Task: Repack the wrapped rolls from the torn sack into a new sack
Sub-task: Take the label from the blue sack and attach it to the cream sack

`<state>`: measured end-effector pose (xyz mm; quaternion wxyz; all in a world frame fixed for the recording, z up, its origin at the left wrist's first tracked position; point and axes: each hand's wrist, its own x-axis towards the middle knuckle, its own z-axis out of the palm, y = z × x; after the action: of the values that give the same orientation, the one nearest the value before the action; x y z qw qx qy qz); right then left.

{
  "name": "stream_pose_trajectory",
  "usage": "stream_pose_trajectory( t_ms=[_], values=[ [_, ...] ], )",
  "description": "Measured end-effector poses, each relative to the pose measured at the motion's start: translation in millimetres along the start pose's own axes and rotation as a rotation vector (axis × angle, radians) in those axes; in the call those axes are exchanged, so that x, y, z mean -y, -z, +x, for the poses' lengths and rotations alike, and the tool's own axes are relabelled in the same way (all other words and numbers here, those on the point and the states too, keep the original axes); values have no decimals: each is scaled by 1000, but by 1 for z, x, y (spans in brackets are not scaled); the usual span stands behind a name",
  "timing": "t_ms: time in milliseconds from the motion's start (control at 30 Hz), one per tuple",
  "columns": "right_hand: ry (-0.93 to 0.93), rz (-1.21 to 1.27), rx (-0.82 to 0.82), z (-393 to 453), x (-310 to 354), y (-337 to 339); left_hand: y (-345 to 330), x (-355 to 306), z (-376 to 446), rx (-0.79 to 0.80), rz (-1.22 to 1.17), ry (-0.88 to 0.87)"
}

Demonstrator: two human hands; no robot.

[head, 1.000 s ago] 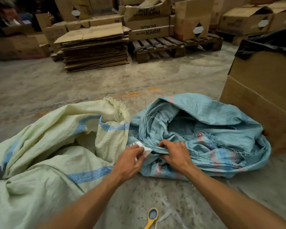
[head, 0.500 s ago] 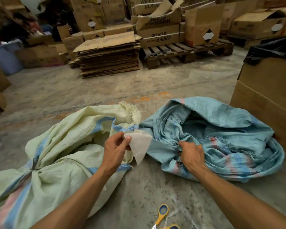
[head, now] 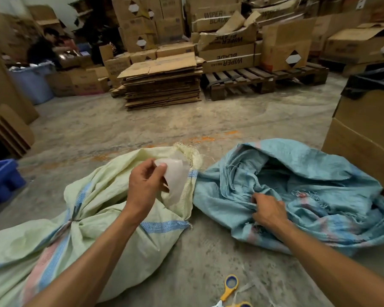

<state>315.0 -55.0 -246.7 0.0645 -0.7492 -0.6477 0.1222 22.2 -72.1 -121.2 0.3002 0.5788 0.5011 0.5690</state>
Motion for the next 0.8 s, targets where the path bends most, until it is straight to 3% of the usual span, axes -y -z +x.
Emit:
stream_pose_trajectory(
  t_ms=[133, 200, 267, 533, 633, 700, 733, 800],
  values=[
    [424, 295, -69, -18, 53, 20, 8, 0, -6, -33, 125, 161],
    [554, 526, -85, -38, 86, 30, 8, 1, -8, -94, 166, 249],
    [638, 592, -73, -60, 117, 36, 11, 0, -10, -136, 246, 286],
    [431, 798, -71, -96, 187, 21, 31, -24, -21, -40, 378, 364],
    [356, 864, -18, -90, 185, 17, 58, -40, -18, 316, 264, 581],
    [290, 1011, 122, -87, 180, 17, 83, -47, -15, 554, 200, 664],
    [245, 1096, 201, -86, 178, 17, 92, -45, -15, 551, 217, 642],
    [181, 1232, 317, -86, 176, 16, 108, -33, -19, 383, 366, 590]
  ],
)
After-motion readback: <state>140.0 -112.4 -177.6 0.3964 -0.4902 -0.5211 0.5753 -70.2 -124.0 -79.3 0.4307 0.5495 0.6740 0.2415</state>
